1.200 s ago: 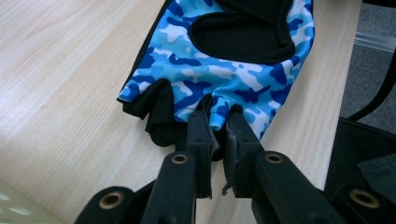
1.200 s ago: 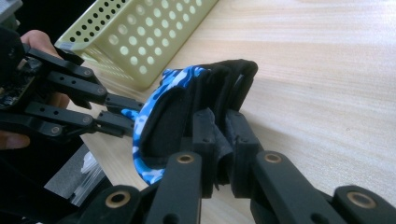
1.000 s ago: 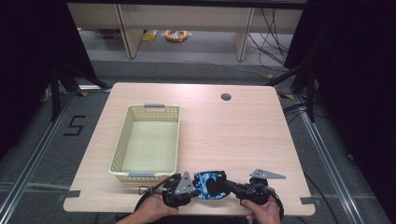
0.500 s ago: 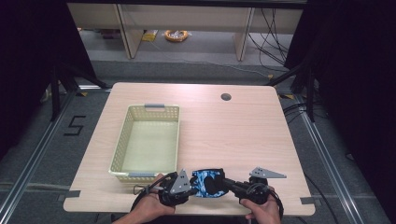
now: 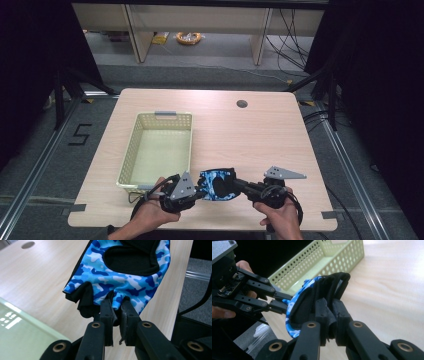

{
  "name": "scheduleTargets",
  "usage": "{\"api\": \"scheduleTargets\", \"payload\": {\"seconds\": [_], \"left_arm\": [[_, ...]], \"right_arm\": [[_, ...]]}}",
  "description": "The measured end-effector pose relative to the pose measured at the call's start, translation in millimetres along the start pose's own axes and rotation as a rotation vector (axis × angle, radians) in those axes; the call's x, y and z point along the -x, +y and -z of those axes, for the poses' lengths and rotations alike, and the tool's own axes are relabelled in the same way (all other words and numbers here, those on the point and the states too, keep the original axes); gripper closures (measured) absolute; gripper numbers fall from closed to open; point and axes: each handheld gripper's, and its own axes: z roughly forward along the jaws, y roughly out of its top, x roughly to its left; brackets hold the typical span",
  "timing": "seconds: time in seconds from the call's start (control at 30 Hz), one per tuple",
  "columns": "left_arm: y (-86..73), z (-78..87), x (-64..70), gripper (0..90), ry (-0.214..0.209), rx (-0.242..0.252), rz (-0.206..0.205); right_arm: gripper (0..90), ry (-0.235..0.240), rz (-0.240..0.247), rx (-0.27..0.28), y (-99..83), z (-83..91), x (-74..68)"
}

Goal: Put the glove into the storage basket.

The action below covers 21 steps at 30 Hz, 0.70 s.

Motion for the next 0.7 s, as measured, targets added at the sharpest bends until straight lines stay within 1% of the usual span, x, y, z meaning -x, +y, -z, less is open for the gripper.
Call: {"api": "scheduleTargets", "payload": {"seconds": [0.03, 0.07, 0.1, 0.13, 0.2, 0.23, 0.27, 0.3, 0.33, 0.37, 0.4, 0.43, 0.47, 0.5, 0.53, 0.57, 0.6, 0.63, 0.67, 0.7], "left_arm": [[1.5, 3.0, -2.5, 81.1, 0.005, 0.008, -0.001], [2.5, 5.0, -4.9, 81.1, 0.013, 0.011, -0.013], [4.1, 8.7, -7.7, 81.1, 0.014, 0.013, -0.006], [4.2, 10.3, -9.4, 81.1, 0.025, 0.016, -0.007], [5.3, 15.9, -14.0, 81.1, 0.029, 0.017, -0.002], [5.4, 17.4, -14.7, 81.1, 0.033, 0.026, 0.017], [5.2, 20.0, -17.0, 81.1, 0.038, 0.019, 0.011], [5.6, 24.2, -20.6, 81.1, 0.036, 0.016, 0.003], [5.5, 27.6, -22.8, 81.2, 0.04, 0.019, 0.017], [5.5, 30.8, -24.5, 81.2, 0.048, 0.024, 0.026], [5.6, 33.9, -27.1, 81.2, 0.048, 0.016, 0.016], [5.6, 37.8, -29.7, 81.2, 0.062, 0.02, 0.018], [5.8, 41.3, -32.6, 81.2, 0.066, 0.017, 0.013], [6.1, 48.4, -36.9, 81.2, 0.081, 0.012, 0.011], [6.1, 48.4, -36.9, 81.2, 0.081, 0.012, 0.011], [5.6, 51.2, -39.3, 81.2, 0.087, 0.017, 0.013], [5.6, 53.8, -41.8, 81.2, 0.087, 0.016, 0.004], [5.0, 59.0, -45.3, 81.2, 0.098, 0.009, 0.021], [4.9, 61.5, -48.0, 81.2, 0.101, 0.006, 0.008], [3.8, 64.0, -50.3, 81.2, 0.106, 0.008, 0.021]], "right_arm": [[84.7, -0.004, 0.005, -0.005, 4.7, -0.4, -2.4], [84.7, 0.007, 0.019, 0.001, 9.6, -1.0, -3.7], [84.7, 0.006, 0.014, -0.002, 12.9, -1.7, -6.0], [84.7, 0.004, 0.045, 0.004, 19.8, -3.9, -8.2], [84.7, 0.014, 0.052, -0.002, 27.9, -7.1, -13.9], [84.7, 0.012, 0.072, -0.008, 32.4, -8.3, -16.0], [84.7, 0.019, 0.069, -0.005, 34.7, -10.4, -18.5], [84.8, 0.021, 0.057, -0.014, 37.6, -10.8, -21.7], [84.7, 0.028, 0.087, -0.01, 41.8, -14.1, -22.9], [84.8, 0.04, 0.089, -0.006, 45.2, -16.8, -25.2], [84.8, 0.036, 0.083, -0.013, 48.1, -18.2, -28.9], [84.8, 0.044, 0.099, -0.006, 50.8, -20.6, -29.2], [84.8, 0.043, 0.096, -0.008, 54.6, -23.4, -32.9], [84.9, 0.055, 0.128, -0.003, 61.5, -29.9, -36.1], [84.9, 0.055, 0.128, -0.003, 61.5, -29.9, -36.1], [84.9, 0.053, 0.122, -0.012, 67.7, -35.3, -41.2], [84.9, 0.053, 0.122, -0.012, 67.7, -35.3, -41.2], [84.9, 0.058, 0.124, -0.012, 69.9, -37.6, -42.3], [84.9, 0.064, 0.142, -0.001, 74.3, -43.5, -43.3], [84.9, 0.07, 0.124, -0.012, 76.4, -45.7, -45.5]]}}
